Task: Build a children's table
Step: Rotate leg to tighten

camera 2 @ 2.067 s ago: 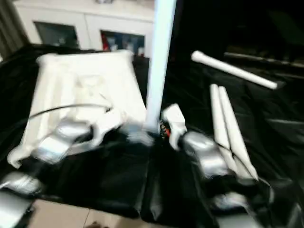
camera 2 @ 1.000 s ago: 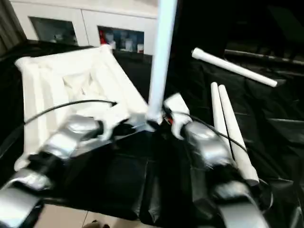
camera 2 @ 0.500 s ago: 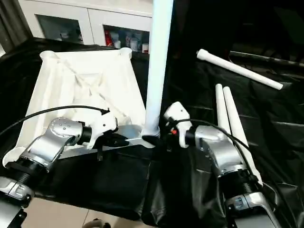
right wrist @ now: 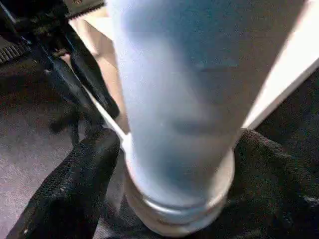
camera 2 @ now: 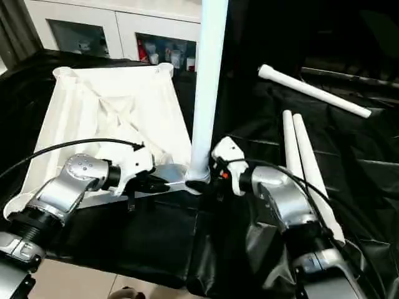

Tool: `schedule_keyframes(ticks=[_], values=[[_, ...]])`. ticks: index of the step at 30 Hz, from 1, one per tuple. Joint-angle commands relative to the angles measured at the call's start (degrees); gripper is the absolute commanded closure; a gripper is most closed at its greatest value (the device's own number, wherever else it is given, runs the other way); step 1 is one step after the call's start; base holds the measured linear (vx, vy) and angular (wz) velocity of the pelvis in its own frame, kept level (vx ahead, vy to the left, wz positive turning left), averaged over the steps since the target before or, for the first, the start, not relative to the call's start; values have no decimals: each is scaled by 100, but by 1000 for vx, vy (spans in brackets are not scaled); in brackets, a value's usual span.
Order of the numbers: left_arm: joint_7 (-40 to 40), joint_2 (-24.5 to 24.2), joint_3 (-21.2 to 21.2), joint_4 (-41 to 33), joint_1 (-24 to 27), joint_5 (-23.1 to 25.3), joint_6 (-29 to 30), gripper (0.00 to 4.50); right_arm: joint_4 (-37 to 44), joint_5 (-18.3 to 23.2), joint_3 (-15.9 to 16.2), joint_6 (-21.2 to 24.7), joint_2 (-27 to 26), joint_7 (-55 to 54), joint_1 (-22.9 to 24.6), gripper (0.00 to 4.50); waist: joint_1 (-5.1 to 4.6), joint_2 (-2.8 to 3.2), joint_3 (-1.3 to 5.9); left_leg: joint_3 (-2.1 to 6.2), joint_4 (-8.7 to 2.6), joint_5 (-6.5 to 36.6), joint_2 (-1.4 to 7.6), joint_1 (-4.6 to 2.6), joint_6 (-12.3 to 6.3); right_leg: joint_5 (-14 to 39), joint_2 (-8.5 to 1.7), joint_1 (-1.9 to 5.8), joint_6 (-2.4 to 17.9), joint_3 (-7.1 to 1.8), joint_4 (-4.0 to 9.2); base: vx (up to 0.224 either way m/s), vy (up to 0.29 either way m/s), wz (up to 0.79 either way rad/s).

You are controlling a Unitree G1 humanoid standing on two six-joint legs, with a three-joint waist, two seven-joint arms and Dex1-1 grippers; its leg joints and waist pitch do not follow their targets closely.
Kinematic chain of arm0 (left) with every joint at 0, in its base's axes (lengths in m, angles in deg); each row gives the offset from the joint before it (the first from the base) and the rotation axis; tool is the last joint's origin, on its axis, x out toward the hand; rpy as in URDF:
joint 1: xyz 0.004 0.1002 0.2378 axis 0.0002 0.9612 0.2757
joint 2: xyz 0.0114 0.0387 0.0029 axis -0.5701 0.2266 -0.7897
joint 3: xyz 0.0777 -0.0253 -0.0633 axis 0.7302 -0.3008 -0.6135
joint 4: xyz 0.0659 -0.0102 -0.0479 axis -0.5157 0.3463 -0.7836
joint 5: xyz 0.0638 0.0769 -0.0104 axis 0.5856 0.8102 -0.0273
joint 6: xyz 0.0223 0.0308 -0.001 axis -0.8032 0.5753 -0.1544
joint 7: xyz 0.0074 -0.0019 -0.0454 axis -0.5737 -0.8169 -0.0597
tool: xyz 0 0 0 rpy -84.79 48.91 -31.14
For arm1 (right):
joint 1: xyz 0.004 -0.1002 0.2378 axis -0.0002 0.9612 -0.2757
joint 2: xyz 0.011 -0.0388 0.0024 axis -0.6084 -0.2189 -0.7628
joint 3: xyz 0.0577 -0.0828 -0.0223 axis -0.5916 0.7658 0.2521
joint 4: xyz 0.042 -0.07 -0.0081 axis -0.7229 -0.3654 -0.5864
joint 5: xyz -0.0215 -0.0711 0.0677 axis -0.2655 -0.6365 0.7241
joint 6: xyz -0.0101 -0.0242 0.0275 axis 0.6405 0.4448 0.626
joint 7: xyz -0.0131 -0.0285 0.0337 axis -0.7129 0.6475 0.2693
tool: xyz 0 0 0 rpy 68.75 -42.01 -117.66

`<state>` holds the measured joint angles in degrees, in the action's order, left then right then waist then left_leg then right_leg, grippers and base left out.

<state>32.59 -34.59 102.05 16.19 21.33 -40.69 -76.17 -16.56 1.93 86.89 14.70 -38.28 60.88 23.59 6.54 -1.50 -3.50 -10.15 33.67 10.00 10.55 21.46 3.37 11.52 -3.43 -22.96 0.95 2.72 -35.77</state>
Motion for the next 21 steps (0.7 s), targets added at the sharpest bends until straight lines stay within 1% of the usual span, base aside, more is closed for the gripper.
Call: schedule_keyframes(ticks=[1,3,4,5,9,10,17,18,19,20,21], values=[[179,27,159,-157,58,14,25,450,24,33,-79,-33,22,33,-19,88,-8,38,414,78,-362,865,277,-94,-136,268,-479,309,1350,-266,369,0,0,0],[196,12,156,-136,51,15,15,450,83,50,-80,-17,16,48,23,112,-6,38,415,77,-359,852,272,-94,-134,233,-475,314,1362,-264,365,0,0,0],[200,8,157,-128,49,17,10,450,98,54,-75,-11,16,52,42,112,-7,40,414,75,-360,864,273,-98,-133,244,-474,310,1364,-263,369,0,0,0],[202,3,158,-125,50,20,7,450,113,57,-68,-6,19,57,58,129,-9,37,412,76,-361,886,272,-95,-129,269,-477,314,1360,-265,370,0,0,0],[222,-8,168,-128,54,20,22,450,90,45,-52,-24,12,58,89,145,-7,34,409,77,-361,919,273,-97,-114,341,-478,310,1353,-265,374,0,0,0],[224,-9,169,-127,56,21,23,450,79,35,-48,-30,7,50,97,164,-7,35,409,77,-361,931,273,-98,-111,367,-480,311,1348,-265,376,0,0,0],[184,9,160,-109,88,43,96,450,-41,-15,-63,11,-105,-192,195,175,-6,29,409,74,-358,886,272,-96,-121,357,-483,309,1344,-268,372,0,0,0],[74,70,140,-45,68,63,149,450,-225,-16,-201,-5,-255,-540,179,175,-17,31,396,76,-370,965,275,-100,-90,480,-486,300,1332,-268,386,0,0,0],[50,86,136,-30,62,67,160,450,-271,-18,-235,-14,-290,-626,173,175,-21,33,389,78,-376,1028,274,-105,-65,590,-492,293,1325,-268,402,0,0,0],[-191,190,99,104,-6,125,237,450,-407,1,-337,-29,-408,-865,151,175,-27,41,377,88,-389,1200,274,-115,1,884,-499,288,1285,-267,427,0,0,0],[-364,263,73,198,-56,167,292,450,-493,16,-401,-37,-484,-1013,136,175,-57,40,341,82,-411,1412,266,-132,71,1266,-494,258,1223,-274,479,0,0,0]])
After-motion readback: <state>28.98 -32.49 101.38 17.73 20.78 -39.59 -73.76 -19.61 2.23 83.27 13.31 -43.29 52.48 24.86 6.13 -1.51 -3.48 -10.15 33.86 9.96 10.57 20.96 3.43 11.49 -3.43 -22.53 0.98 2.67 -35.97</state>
